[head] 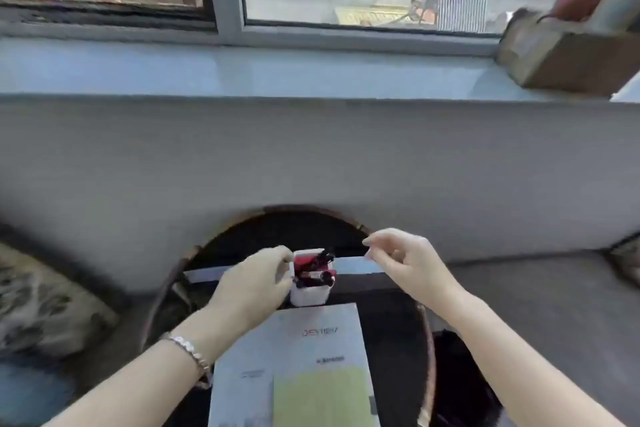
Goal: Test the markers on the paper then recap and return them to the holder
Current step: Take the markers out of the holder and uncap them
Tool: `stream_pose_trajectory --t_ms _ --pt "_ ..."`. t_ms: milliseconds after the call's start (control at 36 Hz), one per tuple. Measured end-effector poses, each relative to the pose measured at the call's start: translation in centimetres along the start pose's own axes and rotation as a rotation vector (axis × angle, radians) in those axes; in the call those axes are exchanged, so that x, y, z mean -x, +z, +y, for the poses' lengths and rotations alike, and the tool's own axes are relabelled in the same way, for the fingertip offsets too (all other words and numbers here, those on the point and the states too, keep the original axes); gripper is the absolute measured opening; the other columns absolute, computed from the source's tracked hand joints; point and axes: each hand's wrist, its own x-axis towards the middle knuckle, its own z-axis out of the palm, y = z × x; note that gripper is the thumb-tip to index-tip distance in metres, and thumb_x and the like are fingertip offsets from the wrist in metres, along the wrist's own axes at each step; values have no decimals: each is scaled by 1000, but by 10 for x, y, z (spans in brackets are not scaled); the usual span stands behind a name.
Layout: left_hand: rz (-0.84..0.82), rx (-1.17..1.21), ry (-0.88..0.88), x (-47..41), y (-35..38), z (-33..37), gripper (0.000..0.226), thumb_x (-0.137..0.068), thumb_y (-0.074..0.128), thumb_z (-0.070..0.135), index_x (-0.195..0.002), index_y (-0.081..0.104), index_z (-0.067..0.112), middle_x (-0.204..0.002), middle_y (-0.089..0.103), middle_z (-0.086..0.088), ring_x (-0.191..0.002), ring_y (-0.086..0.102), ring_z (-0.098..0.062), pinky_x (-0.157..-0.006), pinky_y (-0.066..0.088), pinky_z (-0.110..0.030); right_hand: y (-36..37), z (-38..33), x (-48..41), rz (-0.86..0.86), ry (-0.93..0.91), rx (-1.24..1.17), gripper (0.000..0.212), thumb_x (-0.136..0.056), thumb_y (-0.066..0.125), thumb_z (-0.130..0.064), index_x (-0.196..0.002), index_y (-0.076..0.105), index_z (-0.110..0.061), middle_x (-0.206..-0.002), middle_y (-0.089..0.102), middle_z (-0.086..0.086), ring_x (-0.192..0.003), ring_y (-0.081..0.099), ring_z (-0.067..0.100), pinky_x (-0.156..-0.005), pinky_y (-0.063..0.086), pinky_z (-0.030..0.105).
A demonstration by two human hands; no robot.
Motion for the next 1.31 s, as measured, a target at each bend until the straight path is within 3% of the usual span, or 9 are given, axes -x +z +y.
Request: stream_pose_trajectory --t_ms 111,222,361,528,667,889,1028,1194,1306 --pt "21 -1 52 -8 50 -23 32 -93 45 29 -125 46 31 -114 51 12 -103 54 -8 -79 46 -30 46 46 -10 -68 -43 212 15 -85 62 -18 -97 65 -27 -82 59 -15 -69 54 5 -69 43 17" --pt "136 45 140 -21 86 -43 34 -92 50 30 -126 48 29 -120 47 14 -110 49 -5 -81 48 -30 80 76 -27 -79 -147 350 24 -85 63 -22 -108 63 -23 -91 52 -7 -76 50 8 -65 36 7" --pt "240 42 236 -32 113 -60 31 -92 50 32 -123 49 31 -116 47 20 -95 52 -1 -78 46 -23 100 98 -45 -33 -249 418 23 -90 53 -19 -108 67 -27 -89 53 -12 -77 50 7 -74 49 32" --pt "365 52 267 -35 127 -65 17 -91 51 32 -107 59 32 -100 58 14 -83 54 1 -76 49 -28 104 106 -43 -23 -346 466 25 -90 51 -15 -109 65 -20 -88 58 -5 -72 48 5 -74 42 20" --pt "389 -29 242 -33 130 -57 15 -93 48 32 -102 60 29 -94 58 11 -81 55 -5 -70 47 -26 105 101 -33 -18 -324 532 24 -91 51 -17 -112 63 -19 -102 65 1 -89 56 18 -80 46 34" --pt "456 -12 340 -5 117 -26 38 -89 58 28 -126 51 21 -122 54 8 -109 50 -11 -92 43 -27 84 78 10 265 -374 477 21 -92 47 -22 -106 62 -23 -104 63 -6 -96 56 16 -78 45 29" --pt "393 239 452 27 119 0 41 -83 67 29 -122 53 25 -113 56 16 -89 56 2 -75 40 -9 67 57 66 370 -511 323 11 -87 56 -21 -92 65 -24 -88 64 -10 -80 60 11 -75 50 36" --pt "396 398 534 61 133 11 6 -86 62 28 -90 62 32 -74 62 12 -78 55 -10 -60 41 -14 70 39 114 327 -577 204 13 -86 61 -16 -97 66 -20 -82 64 -9 -61 53 -9 -58 40 11" --pt "456 619 486 78 136 10 4 -88 62 22 -88 61 18 -84 68 -5 -67 64 -12 -61 49 -19 79 43 124 268 -523 102 31 -86 60 -15 -116 54 -22 -78 61 -7 -58 52 -9 -59 38 6"
